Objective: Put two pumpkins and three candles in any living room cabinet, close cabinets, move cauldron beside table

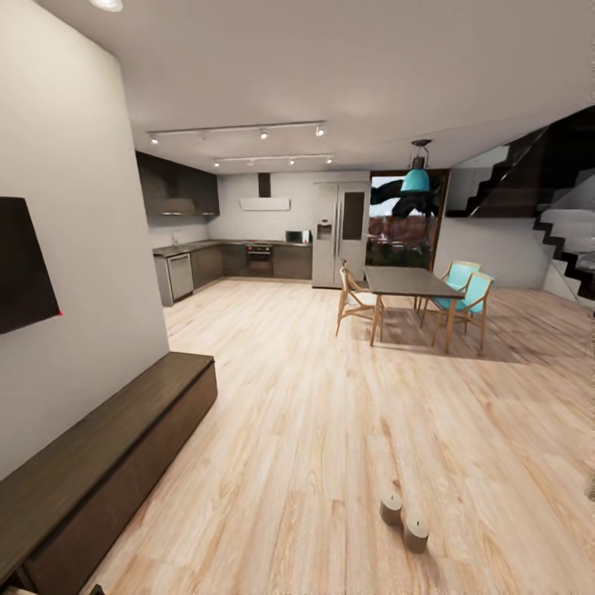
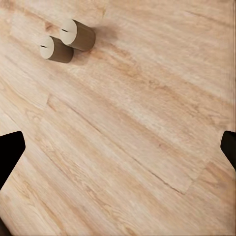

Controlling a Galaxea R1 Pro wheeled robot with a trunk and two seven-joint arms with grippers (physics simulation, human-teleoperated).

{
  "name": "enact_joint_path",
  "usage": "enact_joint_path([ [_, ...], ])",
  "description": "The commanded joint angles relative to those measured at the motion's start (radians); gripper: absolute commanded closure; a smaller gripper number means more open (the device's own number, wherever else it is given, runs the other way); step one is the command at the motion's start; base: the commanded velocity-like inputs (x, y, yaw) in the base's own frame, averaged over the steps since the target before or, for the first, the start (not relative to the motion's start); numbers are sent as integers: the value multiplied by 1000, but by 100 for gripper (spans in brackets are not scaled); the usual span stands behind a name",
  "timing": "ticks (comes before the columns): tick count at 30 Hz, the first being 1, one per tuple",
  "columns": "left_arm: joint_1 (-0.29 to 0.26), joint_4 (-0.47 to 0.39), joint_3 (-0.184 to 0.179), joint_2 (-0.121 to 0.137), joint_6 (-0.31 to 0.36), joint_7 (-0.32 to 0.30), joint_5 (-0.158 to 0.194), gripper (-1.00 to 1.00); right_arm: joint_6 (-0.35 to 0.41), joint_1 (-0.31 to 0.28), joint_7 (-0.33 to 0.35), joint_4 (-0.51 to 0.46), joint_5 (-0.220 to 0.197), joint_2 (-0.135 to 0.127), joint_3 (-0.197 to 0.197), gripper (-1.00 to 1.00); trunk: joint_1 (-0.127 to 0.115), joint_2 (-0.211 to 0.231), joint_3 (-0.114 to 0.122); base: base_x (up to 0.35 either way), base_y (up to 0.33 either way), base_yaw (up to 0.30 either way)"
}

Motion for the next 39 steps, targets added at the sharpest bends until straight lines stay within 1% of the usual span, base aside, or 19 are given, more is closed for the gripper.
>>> enact_joint_path([
  [1,0,-2,-1,0,6,5,-2,-100,6,0,3,0,-10,0,0,-100,0,-1,-3,0,0,-113],
  [8,0,-2,-1,-1,7,5,-3,-100,6,1,3,0,-11,0,0,-100,0,-1,-14,0,-7,-113],
  [12,0,-2,-2,-1,7,5,-3,-100,6,1,3,0,-11,0,0,-100,0,-1,-21,0,-120,-113],
  [17,0,-1,-3,-1,7,5,-4,-100,6,2,4,0,-11,1,0,-100,0,-1,-29,0,-237,-103],
  [25,0,3,-3,-1,7,5,-5,-100,6,2,7,-2,-11,5,0,-100,0,-1,-34,0,-272,-54],
  [32,0,21,-4,-1,6,4,-4,-100,6,2,7,-1,-11,4,0,-100,0,-1,-40,12,-271,-210],
  [39,0,22,-4,-1,6,5,-3,-100,6,3,7,-1,-11,5,0,-100,0,-1,-45,137,-185,-255],
])
